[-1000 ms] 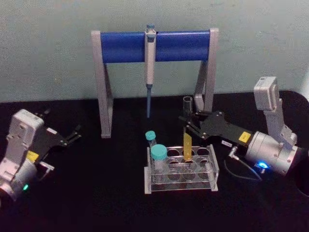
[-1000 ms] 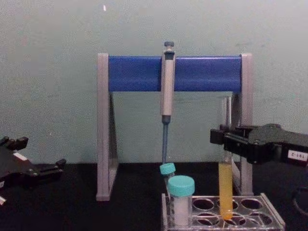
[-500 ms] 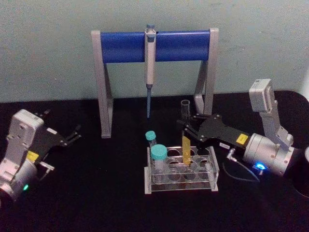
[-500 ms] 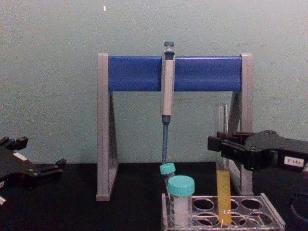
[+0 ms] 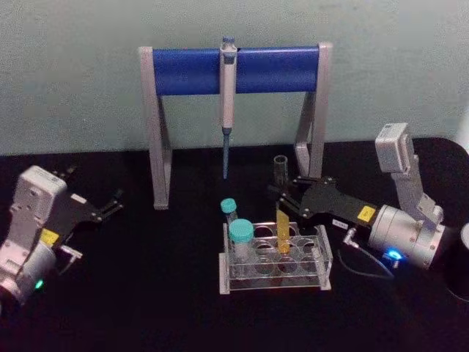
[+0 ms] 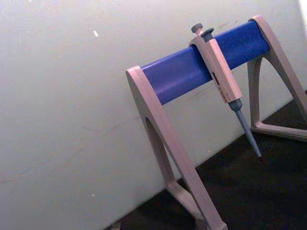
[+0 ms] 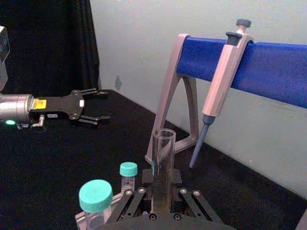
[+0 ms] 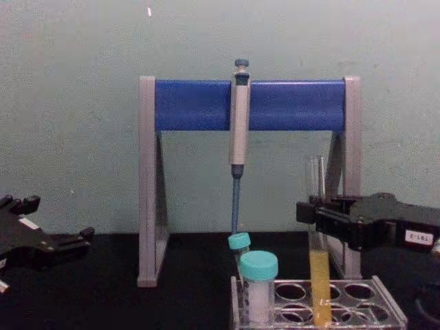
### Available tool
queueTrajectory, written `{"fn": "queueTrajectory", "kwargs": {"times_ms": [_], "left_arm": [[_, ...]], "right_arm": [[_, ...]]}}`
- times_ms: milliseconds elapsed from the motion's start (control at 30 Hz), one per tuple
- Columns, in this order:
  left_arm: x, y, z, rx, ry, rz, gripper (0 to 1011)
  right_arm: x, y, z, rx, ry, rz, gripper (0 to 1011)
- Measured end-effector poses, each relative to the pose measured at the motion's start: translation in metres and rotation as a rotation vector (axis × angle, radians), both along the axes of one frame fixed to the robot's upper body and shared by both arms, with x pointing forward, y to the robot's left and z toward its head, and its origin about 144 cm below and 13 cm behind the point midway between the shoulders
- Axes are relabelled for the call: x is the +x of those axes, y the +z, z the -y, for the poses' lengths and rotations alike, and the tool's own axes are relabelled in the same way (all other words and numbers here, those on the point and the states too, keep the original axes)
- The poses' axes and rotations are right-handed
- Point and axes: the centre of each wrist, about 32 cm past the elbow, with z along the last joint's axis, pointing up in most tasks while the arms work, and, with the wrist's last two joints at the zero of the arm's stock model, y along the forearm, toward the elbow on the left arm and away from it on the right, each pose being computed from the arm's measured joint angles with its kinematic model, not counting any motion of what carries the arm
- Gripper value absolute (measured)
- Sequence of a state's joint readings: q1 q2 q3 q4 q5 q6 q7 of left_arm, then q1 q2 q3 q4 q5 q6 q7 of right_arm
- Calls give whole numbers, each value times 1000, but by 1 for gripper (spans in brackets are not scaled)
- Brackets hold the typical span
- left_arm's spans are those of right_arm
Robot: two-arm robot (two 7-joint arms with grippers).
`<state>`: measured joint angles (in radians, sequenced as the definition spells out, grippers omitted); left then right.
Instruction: Pick up the test tube from the test tube rack, shake it, then place it back into the test tube rack.
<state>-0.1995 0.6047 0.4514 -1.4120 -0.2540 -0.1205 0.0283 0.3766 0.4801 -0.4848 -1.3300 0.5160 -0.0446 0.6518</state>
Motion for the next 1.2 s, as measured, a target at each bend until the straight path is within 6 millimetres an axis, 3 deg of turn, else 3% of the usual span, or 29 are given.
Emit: {"fn": "queueTrajectory", "kwargs": {"times_ms": [1200], "left_arm": [[0,0,0,0,0,0,1001]], "right_arm": [[2,-6,-1,-29,5,-27,230]]}}
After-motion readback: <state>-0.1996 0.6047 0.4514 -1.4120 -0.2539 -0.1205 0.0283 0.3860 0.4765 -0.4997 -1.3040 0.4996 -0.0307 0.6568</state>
